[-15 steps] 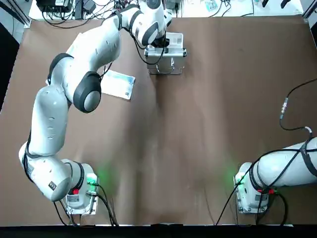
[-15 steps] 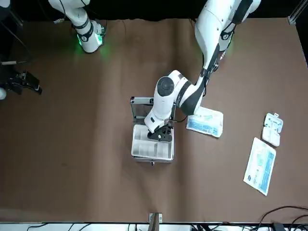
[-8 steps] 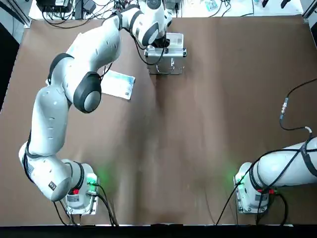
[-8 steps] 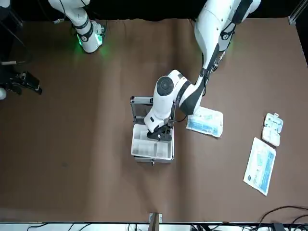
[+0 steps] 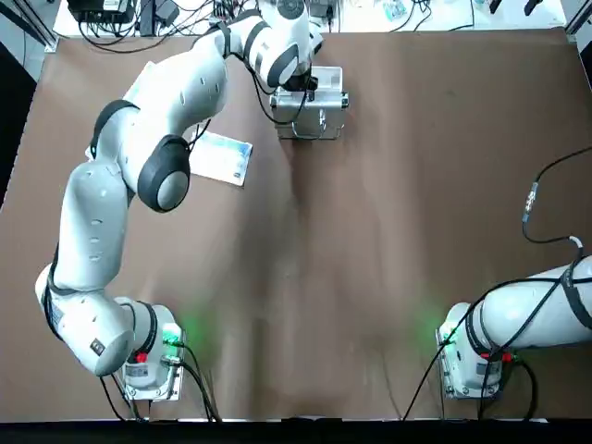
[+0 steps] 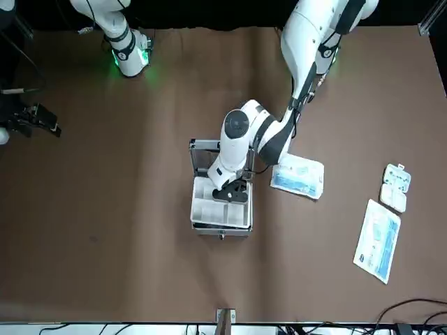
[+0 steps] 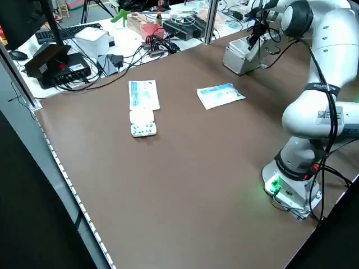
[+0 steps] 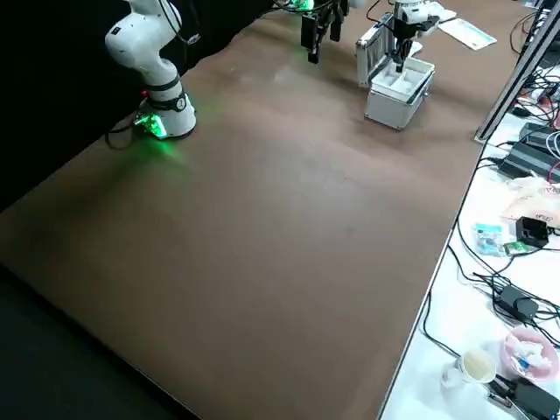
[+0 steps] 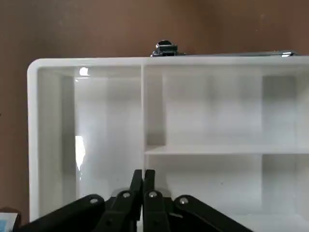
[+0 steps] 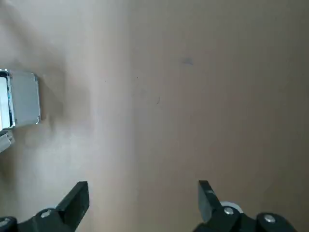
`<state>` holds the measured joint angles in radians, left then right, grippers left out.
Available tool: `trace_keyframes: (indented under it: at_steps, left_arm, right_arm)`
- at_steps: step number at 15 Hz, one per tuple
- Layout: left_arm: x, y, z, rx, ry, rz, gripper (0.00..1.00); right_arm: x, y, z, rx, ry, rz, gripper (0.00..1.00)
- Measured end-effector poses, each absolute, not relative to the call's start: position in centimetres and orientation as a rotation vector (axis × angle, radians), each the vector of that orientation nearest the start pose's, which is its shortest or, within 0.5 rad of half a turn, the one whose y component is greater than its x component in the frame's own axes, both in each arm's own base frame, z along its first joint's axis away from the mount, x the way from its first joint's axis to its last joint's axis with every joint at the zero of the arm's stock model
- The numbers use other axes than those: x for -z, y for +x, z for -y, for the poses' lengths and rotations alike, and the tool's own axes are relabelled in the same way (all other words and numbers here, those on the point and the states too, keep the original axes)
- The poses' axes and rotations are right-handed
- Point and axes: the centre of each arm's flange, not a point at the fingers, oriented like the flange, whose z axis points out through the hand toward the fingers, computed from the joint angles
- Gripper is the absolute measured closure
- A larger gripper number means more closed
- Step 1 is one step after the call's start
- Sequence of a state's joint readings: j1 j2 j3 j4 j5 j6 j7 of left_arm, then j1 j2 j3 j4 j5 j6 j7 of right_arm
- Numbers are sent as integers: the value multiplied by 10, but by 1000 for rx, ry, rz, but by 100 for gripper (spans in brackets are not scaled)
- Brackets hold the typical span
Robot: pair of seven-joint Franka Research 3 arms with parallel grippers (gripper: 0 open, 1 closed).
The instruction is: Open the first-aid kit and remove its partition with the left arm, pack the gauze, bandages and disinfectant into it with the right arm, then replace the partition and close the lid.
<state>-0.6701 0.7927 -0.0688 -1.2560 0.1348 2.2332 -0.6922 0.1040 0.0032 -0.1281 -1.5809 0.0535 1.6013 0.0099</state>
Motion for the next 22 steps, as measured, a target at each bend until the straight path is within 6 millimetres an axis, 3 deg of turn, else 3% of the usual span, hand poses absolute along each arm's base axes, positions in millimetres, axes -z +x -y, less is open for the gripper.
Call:
trace_keyframes:
  at_steps: [22]
  left_arm:
    - [-293, 582, 502, 281, -3191, -137, 97]
  right_arm:
    - [-621, 558, 5, 27, -3088, -46, 0]
